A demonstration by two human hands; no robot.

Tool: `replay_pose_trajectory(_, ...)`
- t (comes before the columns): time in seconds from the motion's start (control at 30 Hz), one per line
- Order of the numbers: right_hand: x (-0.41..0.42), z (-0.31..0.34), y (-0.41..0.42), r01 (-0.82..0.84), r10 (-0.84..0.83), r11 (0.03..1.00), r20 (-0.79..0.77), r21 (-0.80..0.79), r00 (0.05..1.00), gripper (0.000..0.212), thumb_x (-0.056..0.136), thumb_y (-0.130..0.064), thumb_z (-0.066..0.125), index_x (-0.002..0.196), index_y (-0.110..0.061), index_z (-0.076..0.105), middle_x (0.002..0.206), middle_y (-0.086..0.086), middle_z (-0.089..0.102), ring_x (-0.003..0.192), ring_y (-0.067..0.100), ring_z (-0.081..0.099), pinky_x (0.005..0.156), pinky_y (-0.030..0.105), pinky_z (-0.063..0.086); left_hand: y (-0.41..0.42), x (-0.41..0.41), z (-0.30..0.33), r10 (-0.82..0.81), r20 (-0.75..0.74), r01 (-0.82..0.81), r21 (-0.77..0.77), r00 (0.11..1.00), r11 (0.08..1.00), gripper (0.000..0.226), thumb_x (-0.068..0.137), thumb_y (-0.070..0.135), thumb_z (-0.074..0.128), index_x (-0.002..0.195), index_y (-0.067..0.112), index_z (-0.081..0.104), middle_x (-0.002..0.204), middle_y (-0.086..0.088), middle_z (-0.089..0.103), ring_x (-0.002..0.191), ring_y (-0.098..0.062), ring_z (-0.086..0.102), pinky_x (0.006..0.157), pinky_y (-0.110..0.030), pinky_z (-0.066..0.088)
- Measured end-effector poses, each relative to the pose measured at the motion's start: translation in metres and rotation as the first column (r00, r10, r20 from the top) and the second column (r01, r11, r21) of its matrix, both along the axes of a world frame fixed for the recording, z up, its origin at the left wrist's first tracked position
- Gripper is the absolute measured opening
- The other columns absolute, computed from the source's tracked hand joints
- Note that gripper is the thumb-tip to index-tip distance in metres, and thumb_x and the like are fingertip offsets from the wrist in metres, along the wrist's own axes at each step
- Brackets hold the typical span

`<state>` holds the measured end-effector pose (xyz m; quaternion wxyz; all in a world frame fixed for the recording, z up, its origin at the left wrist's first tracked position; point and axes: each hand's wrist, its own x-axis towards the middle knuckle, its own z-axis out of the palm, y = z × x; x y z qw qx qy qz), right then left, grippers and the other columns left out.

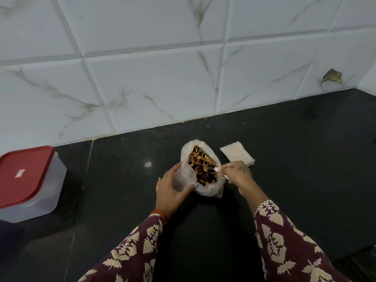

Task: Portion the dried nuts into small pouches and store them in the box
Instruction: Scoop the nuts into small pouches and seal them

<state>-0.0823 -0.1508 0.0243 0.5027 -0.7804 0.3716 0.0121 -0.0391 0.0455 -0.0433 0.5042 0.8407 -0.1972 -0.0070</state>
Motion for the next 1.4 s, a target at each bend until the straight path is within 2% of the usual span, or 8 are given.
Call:
replay_pose_trajectory(0.13, -0.010, 0.010, 0.002, 0.023, -0.031, 0.995, 0.083, 0.092, 0.996, 0.020, 0.087, -0.017, 0.064, 0.106, -0.012, 0.069, 0.094, 0.000, 0.059, 0.074, 0.009, 0.052, 0.061, 0.022, 0.044, -0.007, 0.006, 0.014, -0.033, -0.010, 0.033, 0.028, 0.999, 0.999, 0.078, 0.063, 0.071, 0.065, 0.132, 0.042, 0.041, 0.130, 0.018, 0.044, 0.119, -0.003, 0.043, 0.105, -0.048, 0.038)
replay_pose_trajectory(0.27, -0.013, 0.021, 0.010, -0.023, -0.005, 0.992, 0.221, 0.126, 0.975, 0.016, 0.087, -0.020, 0.065, 0.098, -0.011, 0.072, 0.088, -0.005, 0.064, 0.081, 0.005, 0.054, 0.064, 0.021, 0.045, -0.011, 0.012, 0.023, -0.077, -0.060, 0.080, 0.044, 0.995, 0.996, 0.082, 0.061, 0.070, 0.067, 0.133, 0.040, 0.041, 0.133, 0.015, 0.045, 0.122, -0.007, 0.044, 0.105, -0.042, 0.040)
replay_pose_trajectory(0.4, -0.013, 0.025, 0.023, -0.162, 0.218, 0.964, 0.280, -0.209, 0.935, 0.016, 0.088, -0.027, 0.063, 0.095, -0.019, 0.074, 0.086, -0.008, 0.068, 0.084, 0.007, 0.061, 0.075, 0.022, 0.048, -0.015, 0.014, 0.025, -0.072, -0.102, 0.073, 0.002, 0.992, 0.997, 0.082, 0.062, 0.067, 0.072, 0.132, 0.036, 0.044, 0.131, 0.014, 0.052, 0.121, -0.006, 0.048, 0.103, -0.037, 0.042)
replay_pose_trajectory(0.5, -0.013, 0.018, 0.033, -0.221, 0.456, 0.677, 0.165, -0.702, 0.874, 0.018, 0.090, -0.027, 0.057, 0.087, -0.019, 0.074, 0.083, -0.003, 0.068, 0.080, 0.011, 0.061, 0.068, 0.025, 0.049, -0.015, 0.013, 0.026, -0.066, -0.109, 0.064, -0.024, 0.992, 0.998, 0.073, 0.063, 0.060, 0.076, 0.126, 0.032, 0.050, 0.122, 0.015, 0.058, 0.114, -0.003, 0.053, 0.098, -0.032, 0.045)
replay_pose_trajectory(0.63, -0.011, 0.007, 0.038, -0.102, 0.579, 0.401, 0.166, -0.911, 0.798, 0.010, 0.080, -0.021, 0.070, 0.072, -0.017, 0.073, 0.068, -0.003, 0.063, 0.063, 0.012, 0.057, 0.053, 0.024, 0.045, -0.013, 0.009, 0.030, -0.081, -0.117, 0.077, -0.042, 0.990, 0.996, 0.057, 0.070, 0.038, 0.081, 0.119, 0.029, 0.053, 0.110, 0.017, 0.060, 0.102, 0.006, 0.055, 0.086, -0.015, 0.044)
replay_pose_trajectory(0.83, -0.011, 0.002, 0.038, -0.034, 0.622, 0.368, 0.219, -0.929, 0.752, 0.022, 0.078, -0.028, 0.058, 0.067, -0.014, 0.071, 0.064, -0.001, 0.062, 0.057, 0.013, 0.056, 0.049, 0.028, 0.048, -0.016, 0.007, 0.032, -0.076, -0.124, 0.068, -0.068, 0.989, 0.995, 0.053, 0.070, 0.031, 0.081, 0.114, 0.034, 0.050, 0.102, 0.022, 0.060, 0.094, 0.018, 0.055, 0.079, -0.003, 0.041)
replay_pose_trajectory(1.07, -0.010, -0.003, 0.042, -0.020, 0.623, 0.371, 0.233, -0.928, 0.747, 0.006, 0.076, -0.018, 0.074, 0.071, -0.014, 0.072, 0.068, -0.001, 0.063, 0.059, 0.012, 0.057, 0.050, 0.025, 0.049, -0.023, 0.009, 0.020, -0.021, -0.124, 0.024, 0.024, 0.992, 0.999, 0.079, 0.061, 0.066, 0.072, 0.129, 0.035, 0.045, 0.120, 0.013, 0.059, 0.116, -0.015, 0.053, 0.097, -0.041, 0.047)
replay_pose_trajectory(1.4, -0.015, -0.004, 0.038, -0.009, 0.599, 0.432, 0.280, -0.902, 0.751, 0.016, 0.084, -0.022, 0.061, 0.081, -0.012, 0.073, 0.077, 0.001, 0.066, 0.063, 0.013, 0.062, 0.052, 0.029, 0.054, -0.024, 0.012, 0.024, -0.035, -0.123, 0.031, -0.032, 0.992, 0.999, 0.067, 0.060, 0.057, 0.075, 0.116, 0.031, 0.049, 0.112, 0.005, 0.060, 0.108, -0.012, 0.055, 0.091, -0.031, 0.049)
